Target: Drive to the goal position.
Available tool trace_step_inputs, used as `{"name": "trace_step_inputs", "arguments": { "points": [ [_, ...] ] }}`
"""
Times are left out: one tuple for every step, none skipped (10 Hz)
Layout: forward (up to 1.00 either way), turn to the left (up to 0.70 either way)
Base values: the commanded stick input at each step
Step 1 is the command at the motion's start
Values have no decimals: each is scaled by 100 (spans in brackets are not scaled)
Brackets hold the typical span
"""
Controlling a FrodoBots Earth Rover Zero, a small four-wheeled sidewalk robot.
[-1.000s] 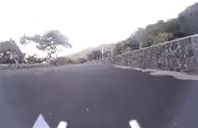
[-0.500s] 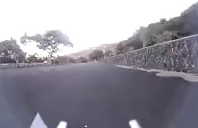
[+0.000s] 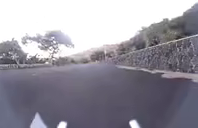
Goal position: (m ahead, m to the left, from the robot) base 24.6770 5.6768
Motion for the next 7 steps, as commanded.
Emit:
{"name": "trace_step_inputs", "arguments": {
  "points": [
    [70,0],
    [70,0],
    [70,0],
    [70,0],
    [70,0],
    [70,0],
    [70,0]
  ]
}}
